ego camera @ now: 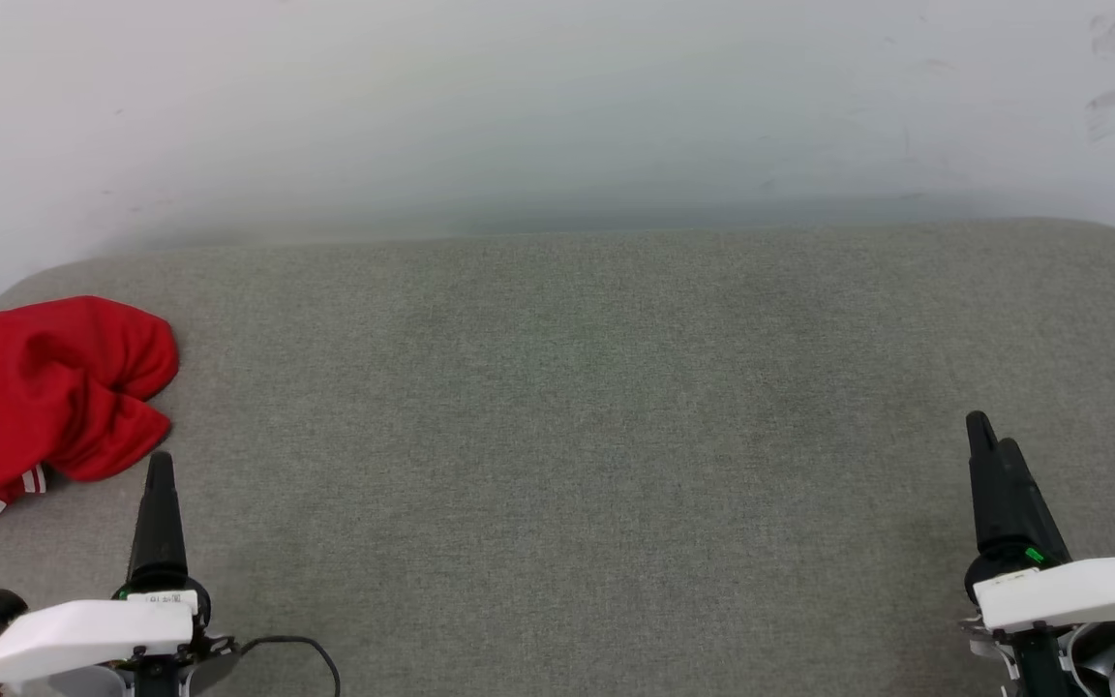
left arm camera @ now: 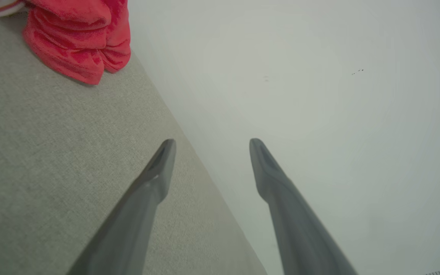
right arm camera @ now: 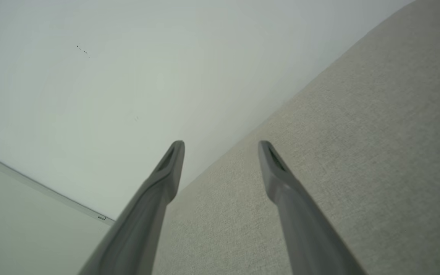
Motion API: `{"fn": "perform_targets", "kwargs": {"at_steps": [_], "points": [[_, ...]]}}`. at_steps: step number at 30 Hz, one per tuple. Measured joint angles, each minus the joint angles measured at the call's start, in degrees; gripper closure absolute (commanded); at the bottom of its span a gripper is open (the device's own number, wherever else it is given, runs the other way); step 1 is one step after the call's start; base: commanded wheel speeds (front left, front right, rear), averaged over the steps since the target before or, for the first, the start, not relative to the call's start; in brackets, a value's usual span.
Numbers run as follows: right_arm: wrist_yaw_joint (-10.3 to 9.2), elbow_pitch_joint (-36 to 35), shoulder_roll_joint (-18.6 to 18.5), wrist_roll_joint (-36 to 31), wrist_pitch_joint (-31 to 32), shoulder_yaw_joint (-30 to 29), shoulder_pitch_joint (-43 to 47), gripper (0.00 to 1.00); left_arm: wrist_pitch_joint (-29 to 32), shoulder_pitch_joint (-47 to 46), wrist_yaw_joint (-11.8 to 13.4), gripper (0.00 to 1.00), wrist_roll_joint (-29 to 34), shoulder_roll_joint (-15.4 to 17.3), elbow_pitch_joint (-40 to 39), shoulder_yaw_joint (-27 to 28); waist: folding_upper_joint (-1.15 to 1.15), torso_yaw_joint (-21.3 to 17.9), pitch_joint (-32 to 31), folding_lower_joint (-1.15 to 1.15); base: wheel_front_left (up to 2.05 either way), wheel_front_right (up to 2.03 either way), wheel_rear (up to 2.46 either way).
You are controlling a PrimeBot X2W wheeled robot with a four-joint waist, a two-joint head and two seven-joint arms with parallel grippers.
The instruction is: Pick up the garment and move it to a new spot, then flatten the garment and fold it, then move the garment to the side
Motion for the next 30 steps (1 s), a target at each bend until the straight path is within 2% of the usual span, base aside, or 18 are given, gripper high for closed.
{"fn": "perform_targets", "kwargs": {"at_steps": [10, 17, 23, 30], "points": [[0.00, -4.01, 0.00, -15.74, -1.89, 2.44, 0.03, 0.00, -1.94, 1.19, 4.76, 0.00, 16.28, 0.01, -8.21, -5.34, 0.00, -0.04, 0.31, 0.00, 0.00, 0.00, 0.00], [0.00, -5.87, 0.00, -24.23, -3.24, 3.80, 0.12, 0.00, -3.16, 2.24, 6.39, 0.00, 26.99, 0.08, -11.16, -9.99, 0.00, -0.08, 0.46, 0.00, 0.00, 0.00, 0.00], [0.00, -6.52, 0.00, -30.70, -4.17, 4.38, 0.56, 0.00, -4.10, 3.24, 5.88, 0.00, 32.97, 0.40, -11.56, -13.07, 0.00, -0.11, 0.48, 0.00, 0.00, 0.00, 0.00], [0.00, -6.31, 0.00, -36.85, -5.27, 4.52, 0.71, 0.00, -5.21, 3.46, 8.86, 0.00, 40.21, 3.18, -11.32, -18.02, 0.00, -0.17, 0.54, 0.00, 0.00, 0.00, 0.00]]}}
